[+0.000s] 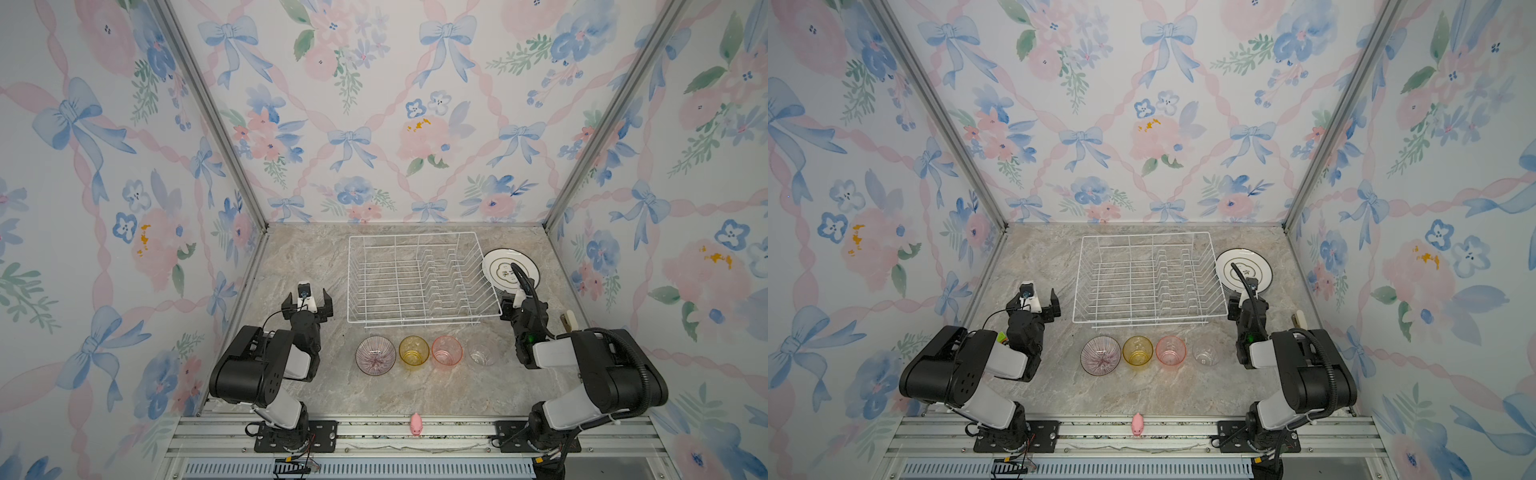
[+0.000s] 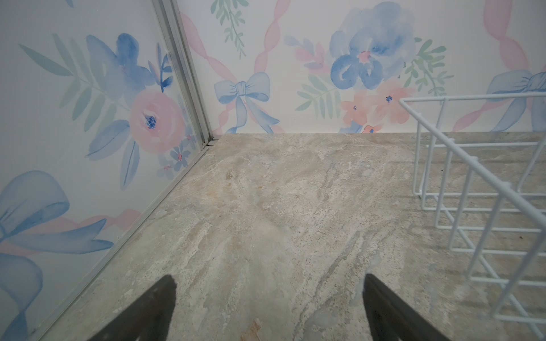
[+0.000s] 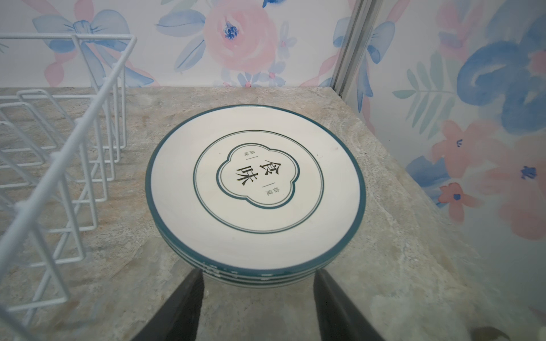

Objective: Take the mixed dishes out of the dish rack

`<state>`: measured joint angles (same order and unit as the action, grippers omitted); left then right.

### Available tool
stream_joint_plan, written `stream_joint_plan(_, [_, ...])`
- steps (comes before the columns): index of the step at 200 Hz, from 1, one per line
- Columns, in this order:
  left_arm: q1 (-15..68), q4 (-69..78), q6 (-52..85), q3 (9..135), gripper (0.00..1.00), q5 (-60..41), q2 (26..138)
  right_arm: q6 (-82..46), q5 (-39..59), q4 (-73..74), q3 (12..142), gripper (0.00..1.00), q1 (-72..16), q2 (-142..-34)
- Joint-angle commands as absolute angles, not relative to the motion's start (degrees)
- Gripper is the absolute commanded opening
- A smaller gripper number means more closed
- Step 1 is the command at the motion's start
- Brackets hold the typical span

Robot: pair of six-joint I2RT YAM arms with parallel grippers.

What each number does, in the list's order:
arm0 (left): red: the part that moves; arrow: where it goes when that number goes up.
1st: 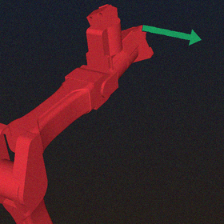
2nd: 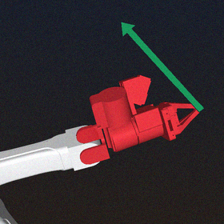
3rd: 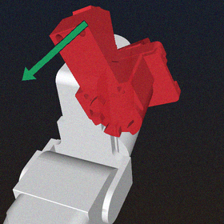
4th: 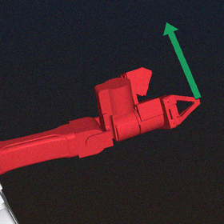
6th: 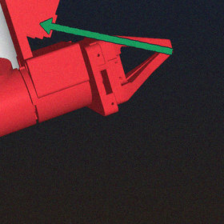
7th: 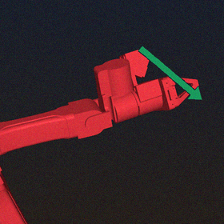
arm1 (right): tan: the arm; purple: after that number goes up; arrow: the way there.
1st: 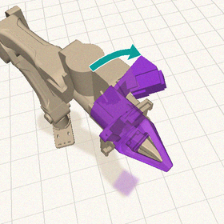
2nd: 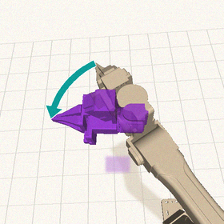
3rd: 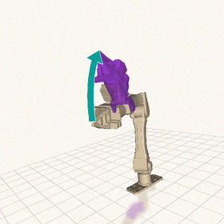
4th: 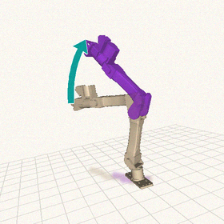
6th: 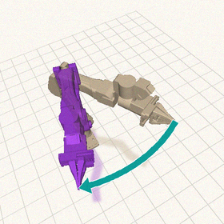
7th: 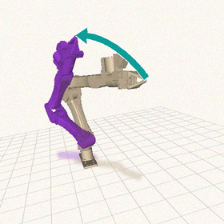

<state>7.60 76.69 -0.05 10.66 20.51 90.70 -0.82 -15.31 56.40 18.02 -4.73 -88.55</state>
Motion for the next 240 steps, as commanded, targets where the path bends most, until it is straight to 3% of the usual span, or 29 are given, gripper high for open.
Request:
stream_joint_plan(1, [7.48,77.89,-0.97,10.91,0.98,20.29,91.22,-1.28,-16.06,52.37,21.96,0.63,-4.56,-88.34])
stream_joint_plan(18, [7.47,77.88,-0.97,10.94,0.98,20.25,91.24,-1.47,-15.28,53.71,21.54,0.74,-4.21,-88.73])
stream_joint_plan(23, [7.42,77.79,-0.97,10.9,0.98,20.27,91.23,-1.44,-15.29,53.42,21.61,0.99,-4.22,-88.68])
stream_joint_plan(240, [7.47,77.5,-0.88,11.08,0.98,20.37,91.23,-1.37,-15.52,53.35,21.62,0.97,-4.38,-88.63])
